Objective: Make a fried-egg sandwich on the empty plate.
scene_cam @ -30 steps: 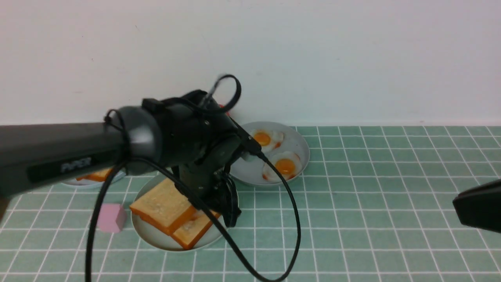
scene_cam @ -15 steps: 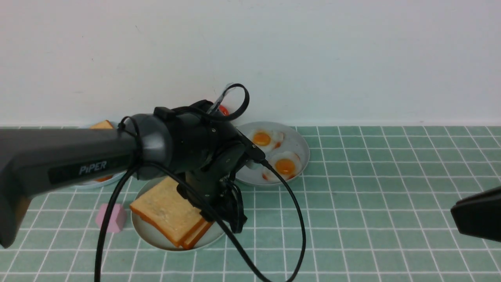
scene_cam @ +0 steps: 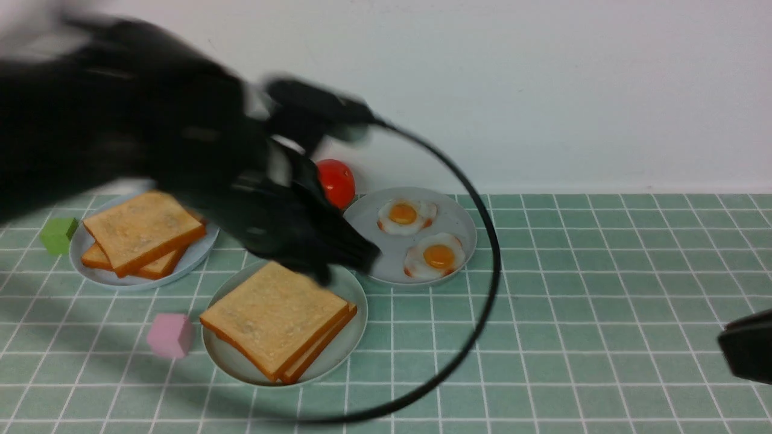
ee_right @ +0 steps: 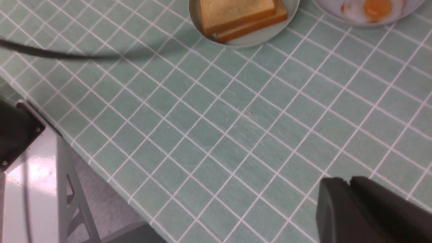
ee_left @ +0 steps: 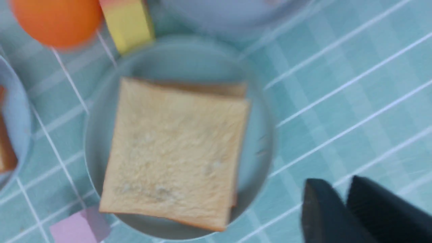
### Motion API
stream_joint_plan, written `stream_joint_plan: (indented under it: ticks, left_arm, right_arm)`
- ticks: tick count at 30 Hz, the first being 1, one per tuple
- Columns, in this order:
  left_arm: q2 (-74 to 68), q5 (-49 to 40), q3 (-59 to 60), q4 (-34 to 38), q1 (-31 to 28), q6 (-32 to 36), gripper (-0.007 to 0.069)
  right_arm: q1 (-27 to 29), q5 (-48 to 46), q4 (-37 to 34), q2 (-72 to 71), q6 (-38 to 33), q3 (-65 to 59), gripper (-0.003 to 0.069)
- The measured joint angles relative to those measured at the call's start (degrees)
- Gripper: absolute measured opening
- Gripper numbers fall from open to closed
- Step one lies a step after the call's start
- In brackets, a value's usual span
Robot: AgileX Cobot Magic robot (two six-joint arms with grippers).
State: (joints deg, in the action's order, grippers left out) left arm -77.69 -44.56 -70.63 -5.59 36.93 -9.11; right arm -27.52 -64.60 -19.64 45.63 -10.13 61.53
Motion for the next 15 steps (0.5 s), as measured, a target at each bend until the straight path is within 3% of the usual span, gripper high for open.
stream_joint_plan:
  ticks: [2,10,15]
  left_arm:
    - [10.79,5.5,6.04,2.03,0.0,0.0,-0.0013]
    - [51.67,31.51,39.55,10.93,0.0,0.0,-0.0013]
    - [65.72,38.23,52.56,10.81,0.0,-0.33,-0.0013]
  right_arm:
    - [0.0,-0.1,0.44,-2.08,0.18,0.0,0.0071]
    - [0.0,0.22,7.97,-13.39,8.55,-1.57,-0.0006]
    - [0.0,3.71,11.44,-19.54,14.45,-7.95,-0.0008]
